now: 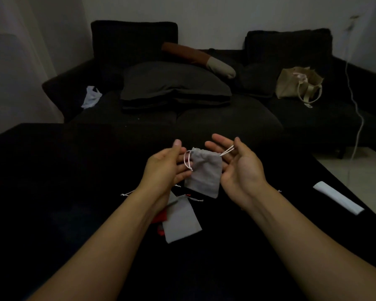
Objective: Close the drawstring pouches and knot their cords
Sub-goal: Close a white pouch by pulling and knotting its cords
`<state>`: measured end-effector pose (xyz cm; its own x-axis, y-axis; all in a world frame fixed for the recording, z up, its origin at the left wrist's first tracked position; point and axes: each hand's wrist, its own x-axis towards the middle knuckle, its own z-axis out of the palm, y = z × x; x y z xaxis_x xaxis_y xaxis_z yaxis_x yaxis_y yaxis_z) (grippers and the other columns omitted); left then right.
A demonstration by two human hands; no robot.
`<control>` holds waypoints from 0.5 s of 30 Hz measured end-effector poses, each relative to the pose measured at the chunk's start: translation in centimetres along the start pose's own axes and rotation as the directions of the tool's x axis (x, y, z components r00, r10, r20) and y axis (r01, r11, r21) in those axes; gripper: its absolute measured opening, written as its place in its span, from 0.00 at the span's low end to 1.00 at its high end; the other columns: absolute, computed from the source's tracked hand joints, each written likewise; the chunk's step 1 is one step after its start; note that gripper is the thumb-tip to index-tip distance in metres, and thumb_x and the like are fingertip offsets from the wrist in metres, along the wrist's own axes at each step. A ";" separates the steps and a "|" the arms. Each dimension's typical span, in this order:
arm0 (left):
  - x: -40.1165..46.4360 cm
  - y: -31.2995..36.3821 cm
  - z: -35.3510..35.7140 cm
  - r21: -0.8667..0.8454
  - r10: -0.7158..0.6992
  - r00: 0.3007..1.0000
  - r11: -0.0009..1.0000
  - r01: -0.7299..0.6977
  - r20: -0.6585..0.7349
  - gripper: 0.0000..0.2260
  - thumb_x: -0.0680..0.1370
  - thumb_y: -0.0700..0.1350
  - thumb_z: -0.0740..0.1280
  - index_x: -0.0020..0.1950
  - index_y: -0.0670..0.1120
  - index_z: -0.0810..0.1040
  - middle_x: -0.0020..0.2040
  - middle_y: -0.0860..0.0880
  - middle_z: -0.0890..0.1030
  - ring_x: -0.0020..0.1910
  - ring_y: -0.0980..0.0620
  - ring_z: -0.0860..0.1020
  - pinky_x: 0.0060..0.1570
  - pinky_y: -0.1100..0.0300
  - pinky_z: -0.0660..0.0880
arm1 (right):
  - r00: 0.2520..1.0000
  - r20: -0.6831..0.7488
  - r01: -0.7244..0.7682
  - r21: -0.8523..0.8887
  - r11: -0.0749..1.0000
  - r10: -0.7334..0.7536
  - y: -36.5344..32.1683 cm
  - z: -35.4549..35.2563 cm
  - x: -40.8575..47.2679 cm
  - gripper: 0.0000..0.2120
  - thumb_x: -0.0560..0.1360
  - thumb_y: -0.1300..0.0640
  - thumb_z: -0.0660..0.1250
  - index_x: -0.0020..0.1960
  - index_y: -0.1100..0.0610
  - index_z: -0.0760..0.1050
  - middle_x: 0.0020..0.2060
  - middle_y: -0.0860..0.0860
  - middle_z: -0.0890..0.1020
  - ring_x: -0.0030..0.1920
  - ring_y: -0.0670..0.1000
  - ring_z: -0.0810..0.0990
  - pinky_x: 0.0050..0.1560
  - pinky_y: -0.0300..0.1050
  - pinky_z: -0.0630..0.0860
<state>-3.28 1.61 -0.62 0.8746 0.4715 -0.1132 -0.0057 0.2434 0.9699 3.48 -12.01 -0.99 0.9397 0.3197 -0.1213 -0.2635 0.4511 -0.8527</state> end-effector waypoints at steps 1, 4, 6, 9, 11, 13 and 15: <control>0.0 -0.1 0.1 0.049 -0.035 0.999 0.998 0.034 0.030 0.13 0.81 0.53 0.63 0.53 0.45 0.80 0.47 0.46 0.86 0.45 0.51 0.85 0.44 0.59 0.82 | 1.000 -0.001 -0.004 -0.002 1.000 0.004 0.0 0.0 0.0 0.23 0.84 0.46 0.53 0.57 0.59 0.81 0.52 0.58 0.85 0.55 0.57 0.84 0.62 0.56 0.77; 0.6 -0.7 -0.3 0.212 -0.006 0.996 0.977 -0.014 0.093 0.08 0.80 0.47 0.67 0.55 0.44 0.82 0.46 0.46 0.84 0.42 0.52 0.81 0.37 0.63 0.78 | 1.000 -0.012 -0.002 -0.009 1.000 0.002 -0.3 -0.1 0.0 0.23 0.84 0.47 0.52 0.57 0.59 0.81 0.52 0.59 0.85 0.55 0.57 0.84 0.62 0.56 0.77; 0.8 -1.0 -0.8 0.284 0.059 0.988 0.954 -0.097 0.140 0.06 0.80 0.42 0.67 0.51 0.43 0.83 0.38 0.48 0.82 0.36 0.55 0.79 0.36 0.65 0.76 | 1.000 -0.021 0.002 -0.021 1.000 -0.002 -0.5 -0.2 0.2 0.23 0.84 0.47 0.52 0.57 0.59 0.81 0.52 0.58 0.85 0.55 0.57 0.84 0.60 0.55 0.78; 0.8 -0.9 -1.2 0.366 0.185 0.977 0.906 -0.212 0.109 0.09 0.81 0.42 0.66 0.44 0.44 0.84 0.31 0.49 0.81 0.30 0.57 0.79 0.35 0.66 0.77 | 1.000 -0.025 -0.005 -0.028 1.000 0.004 -0.6 -0.4 0.2 0.22 0.84 0.46 0.52 0.56 0.58 0.81 0.51 0.58 0.85 0.54 0.55 0.84 0.57 0.52 0.79; 0.9 -0.6 -1.5 0.412 0.276 0.959 0.868 -0.279 0.068 0.09 0.80 0.42 0.67 0.43 0.43 0.84 0.31 0.48 0.82 0.28 0.57 0.79 0.33 0.66 0.77 | 0.999 -0.041 -0.008 -0.016 1.000 0.007 -0.7 -0.4 0.2 0.22 0.84 0.46 0.53 0.56 0.58 0.81 0.51 0.58 0.85 0.54 0.56 0.84 0.58 0.53 0.79; 1.0 0.0 -2.0 0.428 0.318 0.944 0.845 -0.323 0.084 0.09 0.80 0.42 0.67 0.44 0.41 0.84 0.33 0.47 0.81 0.28 0.58 0.78 0.31 0.66 0.76 | 0.998 -0.068 -0.012 -0.001 1.000 0.011 -0.8 -0.5 0.3 0.22 0.83 0.46 0.53 0.56 0.58 0.82 0.51 0.57 0.85 0.55 0.55 0.84 0.59 0.54 0.78; 0.8 0.7 -2.2 0.399 0.314 0.937 0.848 -0.349 0.153 0.09 0.81 0.40 0.65 0.46 0.39 0.84 0.34 0.45 0.81 0.29 0.58 0.77 0.31 0.67 0.76 | 0.996 -0.086 -0.016 0.008 1.000 0.017 -1.0 -0.7 0.4 0.22 0.84 0.46 0.53 0.56 0.58 0.81 0.51 0.57 0.85 0.55 0.55 0.83 0.57 0.53 0.79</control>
<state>-3.64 4.07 -0.55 0.8921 0.3882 0.2312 -0.1169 -0.2960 0.9480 4.28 -12.91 -0.49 0.9504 0.2545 -0.1789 -0.2805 0.4525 -0.8465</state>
